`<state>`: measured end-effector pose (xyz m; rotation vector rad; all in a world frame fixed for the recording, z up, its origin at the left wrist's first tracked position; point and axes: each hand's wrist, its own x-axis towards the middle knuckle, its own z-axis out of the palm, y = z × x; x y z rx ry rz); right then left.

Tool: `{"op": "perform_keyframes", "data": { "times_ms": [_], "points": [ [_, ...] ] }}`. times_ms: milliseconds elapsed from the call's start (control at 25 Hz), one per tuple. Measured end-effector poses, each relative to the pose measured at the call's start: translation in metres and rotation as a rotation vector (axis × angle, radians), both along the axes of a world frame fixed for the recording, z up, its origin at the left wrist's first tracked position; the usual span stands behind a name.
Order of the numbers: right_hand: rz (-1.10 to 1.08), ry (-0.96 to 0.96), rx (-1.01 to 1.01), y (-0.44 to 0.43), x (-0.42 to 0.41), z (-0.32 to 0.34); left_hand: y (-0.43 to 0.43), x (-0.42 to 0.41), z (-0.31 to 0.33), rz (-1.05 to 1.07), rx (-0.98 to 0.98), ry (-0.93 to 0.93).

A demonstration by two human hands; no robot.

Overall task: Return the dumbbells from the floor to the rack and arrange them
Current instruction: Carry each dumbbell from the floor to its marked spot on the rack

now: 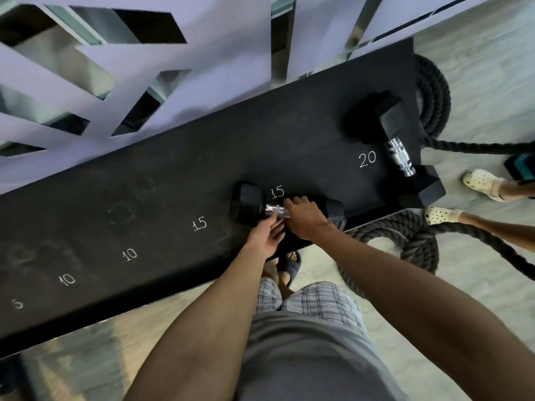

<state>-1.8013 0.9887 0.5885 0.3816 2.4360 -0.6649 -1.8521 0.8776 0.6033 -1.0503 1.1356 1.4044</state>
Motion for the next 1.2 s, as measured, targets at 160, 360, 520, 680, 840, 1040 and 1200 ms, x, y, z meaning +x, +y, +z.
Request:
{"op": "perform_keyframes", "data": {
  "times_ms": [160, 360, 520, 680, 840, 1040, 1200],
  "points": [
    [-0.266, 0.263, -0.065, 0.001, 0.022, 0.028, -0.018, 0.006, 0.015, -0.743, -0.284, 0.245],
    [-0.558, 0.126, -0.185, -0.01, 0.108, 0.044, -0.049, 0.011, 0.025, -1.552, -0.306, 0.691],
    [-0.64, -0.144, -0.168, -0.039, 0.188, 0.034, -0.056, 0.034, 0.032, -1.801, -0.22, 0.796],
    [-0.905, -0.185, -0.2, -0.086, 0.258, 0.032, -0.067, 0.061, 0.024, -2.071, -0.074, 0.797],
    [-1.275, -0.156, -0.169, -0.152, 0.317, 0.037, -0.073, 0.084, 0.015, -2.318, 0.031, 0.85],
    [-1.696, -0.124, -0.182, -0.251, 0.366, 0.046, -0.086, 0.126, 0.008, -2.521, 0.203, 0.893],
    [-1.991, -0.1, -0.188, -0.349, 0.395, 0.053, -0.103, 0.169, 0.014, -2.699, 0.298, 0.874]
  ]
}}
